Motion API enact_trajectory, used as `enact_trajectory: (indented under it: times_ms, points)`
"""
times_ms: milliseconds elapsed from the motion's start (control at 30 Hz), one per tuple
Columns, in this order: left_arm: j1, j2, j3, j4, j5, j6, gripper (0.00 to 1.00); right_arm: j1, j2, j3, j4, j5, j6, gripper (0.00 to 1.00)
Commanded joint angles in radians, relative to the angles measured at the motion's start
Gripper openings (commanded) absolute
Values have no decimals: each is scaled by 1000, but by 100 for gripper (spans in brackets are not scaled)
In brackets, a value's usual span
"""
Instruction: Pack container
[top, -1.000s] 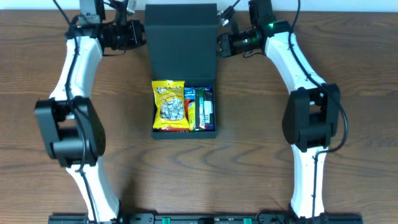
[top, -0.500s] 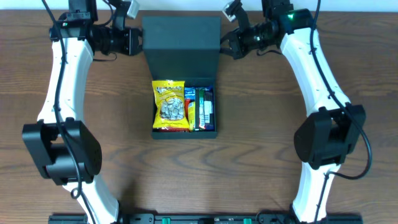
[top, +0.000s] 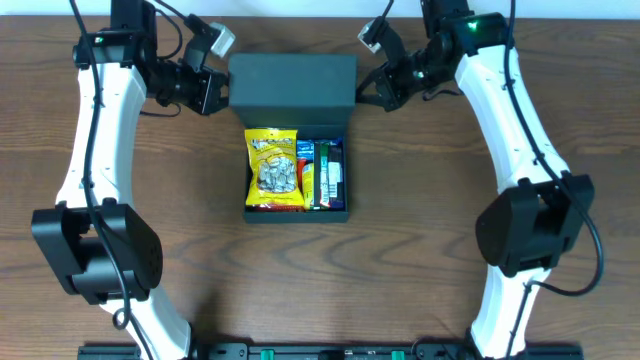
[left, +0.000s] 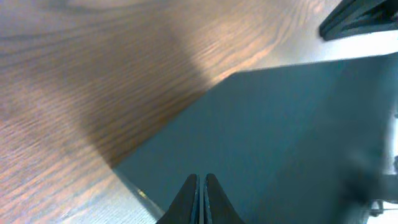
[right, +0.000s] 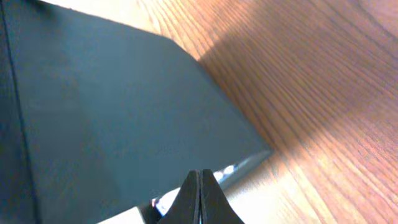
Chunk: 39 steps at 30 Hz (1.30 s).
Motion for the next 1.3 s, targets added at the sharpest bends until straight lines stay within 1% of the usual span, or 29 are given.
enact_trajectory:
  times_ms: [0,200,400,800,833,867,900,933,1100,1167,1267]
  points:
    - [-5,-33,19,-19,-57,56,6,5,-49,18,-13,39,-48,1]
    - [-5,-46,19,-24,-80,68,6,5,-58,18,-24,42,-48,2]
    - [-5,-71,19,-22,-159,71,6,5,-60,18,-27,44,-48,1]
    - [-5,-77,19,-26,-171,74,6,5,-61,18,-27,45,-43,2]
    - [-5,-77,19,-26,-174,74,11,5,-61,18,-27,45,-43,8]
    - [-5,-77,19,-26,-178,74,38,5,-61,18,-27,45,-43,35]
    - [-5,-77,19,-26,-182,72,97,5,-61,18,-27,45,-43,68]
    - [-5,-77,19,-27,-185,69,95,5,-61,18,-27,45,-43,99]
    - [-5,-77,19,-55,-184,65,95,5,-61,18,-33,52,-43,99]
    - [-5,-80,19,-69,-185,62,95,5,-61,18,-51,91,-43,99]
    - [-5,-111,19,-86,-203,62,95,5,-73,18,-125,198,-44,99]
